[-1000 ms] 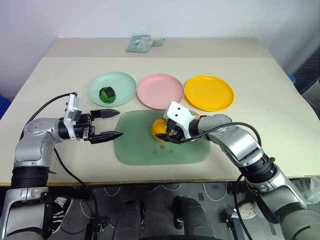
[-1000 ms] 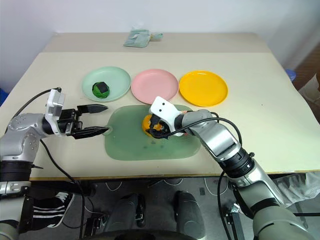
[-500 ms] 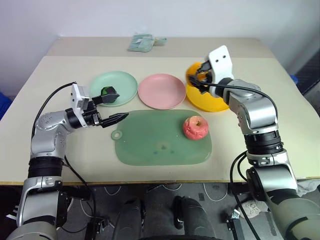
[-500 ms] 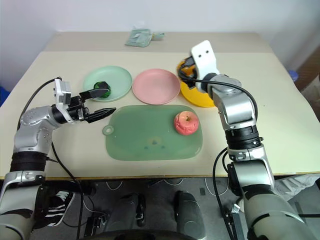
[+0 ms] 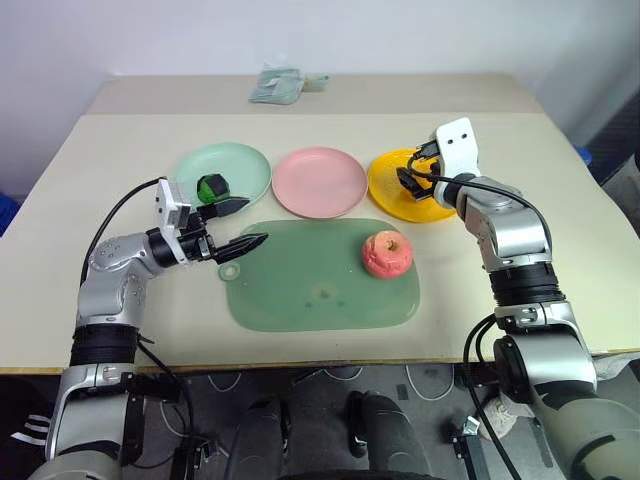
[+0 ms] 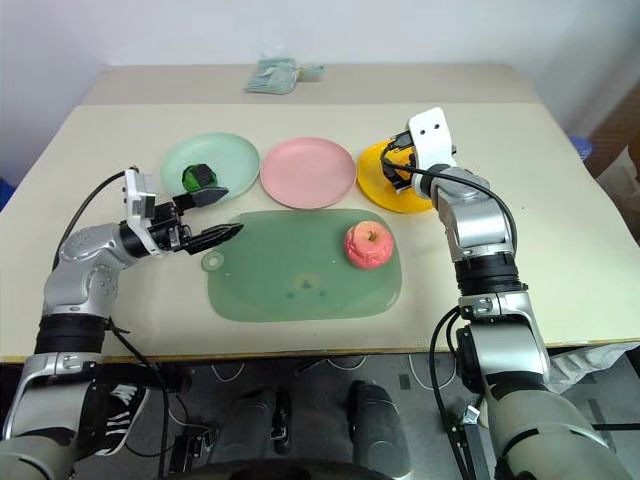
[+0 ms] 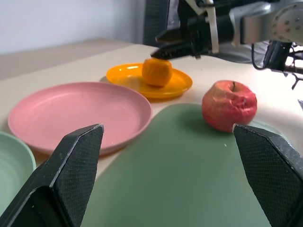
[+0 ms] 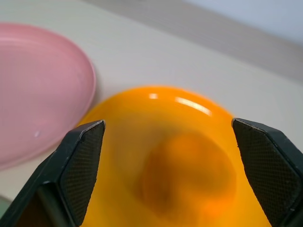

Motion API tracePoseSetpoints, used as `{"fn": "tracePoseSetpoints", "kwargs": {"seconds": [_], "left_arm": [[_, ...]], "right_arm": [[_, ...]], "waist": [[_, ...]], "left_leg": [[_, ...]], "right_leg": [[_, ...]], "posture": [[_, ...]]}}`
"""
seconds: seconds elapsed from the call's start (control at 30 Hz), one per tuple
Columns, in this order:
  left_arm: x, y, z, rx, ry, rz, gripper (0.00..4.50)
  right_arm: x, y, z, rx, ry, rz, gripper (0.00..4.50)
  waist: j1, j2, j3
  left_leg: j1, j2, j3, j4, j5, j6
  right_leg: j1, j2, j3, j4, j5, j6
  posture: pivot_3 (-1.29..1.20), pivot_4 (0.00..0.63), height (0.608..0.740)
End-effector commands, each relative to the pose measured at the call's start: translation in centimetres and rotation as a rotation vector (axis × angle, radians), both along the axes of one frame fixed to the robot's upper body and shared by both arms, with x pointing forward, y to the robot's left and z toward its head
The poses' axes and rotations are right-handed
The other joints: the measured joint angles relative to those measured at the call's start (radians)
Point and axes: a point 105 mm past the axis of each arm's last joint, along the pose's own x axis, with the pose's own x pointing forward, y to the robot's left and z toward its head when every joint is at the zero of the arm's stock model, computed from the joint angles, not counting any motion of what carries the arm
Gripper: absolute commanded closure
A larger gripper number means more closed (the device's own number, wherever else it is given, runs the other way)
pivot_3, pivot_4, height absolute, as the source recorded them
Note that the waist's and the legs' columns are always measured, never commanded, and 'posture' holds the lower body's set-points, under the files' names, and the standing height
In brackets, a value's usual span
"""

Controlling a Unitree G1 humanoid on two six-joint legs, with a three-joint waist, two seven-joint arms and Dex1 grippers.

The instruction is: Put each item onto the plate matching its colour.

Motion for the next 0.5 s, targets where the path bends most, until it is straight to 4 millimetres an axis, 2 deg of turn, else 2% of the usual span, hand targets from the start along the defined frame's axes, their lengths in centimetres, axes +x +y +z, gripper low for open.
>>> {"fn": "tracePoseSetpoints", "kwargs": {"seconds": [0.03, 0.13, 0.27, 0.37, 0.43, 0.5], "left_arm": [[-0.8, -0.3, 1.3, -0.024, -0.036, -0.049, 0.0], [-0.9, -0.1, 1.2, -0.013, -0.033, -0.054, 0.0], [-1.2, 0.0, 1.1, -0.014, -0.025, -0.086, 0.0], [-3.0, -0.3, 1.9, -0.083, 0.014, -0.215, 0.0], [-4.0, -0.5, 1.4, -0.057, 0.071, -0.288, 0.0], [-4.7, -0.6, 0.7, -0.007, 0.107, -0.328, 0.0]], "right_arm": [[-3.5, 3.1, 4.4, 0.081, -0.138, 0.317, 0.02], [-8.1, 5.2, 3.5, 0.075, -0.07, 0.598, 0.02], [-11.9, 5.6, 2.1, 0.036, 0.058, 0.742, 0.02], [-12.9, 5.3, 1.5, -0.012, 0.137, 0.758, 0.02], [-12.7, 4.6, -0.3, -0.146, 0.177, 0.712, 0.02], [-12.4, 4.2, -1.6, -0.172, 0.212, 0.683, 0.02]], "waist": [[0.001, 0.0, 0.0], [0.005, 0.0, 0.0], [0.003, 0.0, 0.0], [-0.001, 0.0, 0.0], [-0.002, 0.0, 0.0], [-0.001, 0.0, 0.0]], "left_leg": [[0.0, 0.0, 0.0, 0.0, 0.0, 0.0], [0.0, 0.0, -0.001, 0.0, 0.0, 0.0], [0.0, 0.0, -0.001, 0.001, 0.0, 0.0], [0.001, 0.001, -0.001, 0.002, 0.0, 0.0], [0.001, 0.001, -0.001, 0.002, 0.0, 0.0], [0.001, 0.001, -0.001, 0.001, 0.0, 0.0]], "right_leg": [[0.0, 0.0, 0.0, 0.0, 0.0, 0.0], [0.001, 0.0, 0.0, 0.0, 0.0, 0.0], [0.002, 0.0, -0.001, -0.001, 0.0, 0.0], [0.002, 0.0, 0.0, -0.001, -0.002, -0.003], [0.001, 0.0, -0.001, 0.0, -0.002, -0.004], [0.001, 0.0, -0.001, -0.001, -0.002, -0.004]], "posture": [[0.0, 0.15, 0.74], [0.0, 0.15, 0.74], [0.0, 0.15, 0.74], [0.0, 0.15, 0.74], [0.0, 0.15, 0.74], [0.0, 0.15, 0.74]]}}
